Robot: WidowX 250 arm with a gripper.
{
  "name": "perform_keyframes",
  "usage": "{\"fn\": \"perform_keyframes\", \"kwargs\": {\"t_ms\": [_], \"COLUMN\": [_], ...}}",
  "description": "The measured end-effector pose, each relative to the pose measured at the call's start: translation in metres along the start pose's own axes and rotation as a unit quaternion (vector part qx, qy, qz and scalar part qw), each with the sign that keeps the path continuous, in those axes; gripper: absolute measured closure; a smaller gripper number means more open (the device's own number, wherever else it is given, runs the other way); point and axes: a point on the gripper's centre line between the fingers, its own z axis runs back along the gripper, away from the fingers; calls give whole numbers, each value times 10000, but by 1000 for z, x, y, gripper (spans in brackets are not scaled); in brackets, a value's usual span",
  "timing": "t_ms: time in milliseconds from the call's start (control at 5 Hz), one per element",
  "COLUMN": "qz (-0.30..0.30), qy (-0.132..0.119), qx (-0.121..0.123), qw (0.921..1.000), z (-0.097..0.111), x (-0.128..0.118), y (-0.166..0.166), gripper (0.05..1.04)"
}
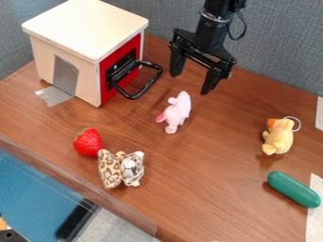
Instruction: Pick up yellow toy and put it on top of the wooden drawer
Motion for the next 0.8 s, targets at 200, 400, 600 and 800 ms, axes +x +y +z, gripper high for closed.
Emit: {"fn": "perform_keyframes", "kwargs": {"t_ms": [200,400,600,800], "qz": [-16,-349,-841,-1047], "qy": [222,208,148,-51], "qx": [-9,-42,-21,-47], "qw": [9998,9992,9963,9945], "z": [-17,-21,-15,-4], "x": [-3,11,20,30], "y": [-2,-32,-76,-100], "gripper": [83,83,83,83]}}
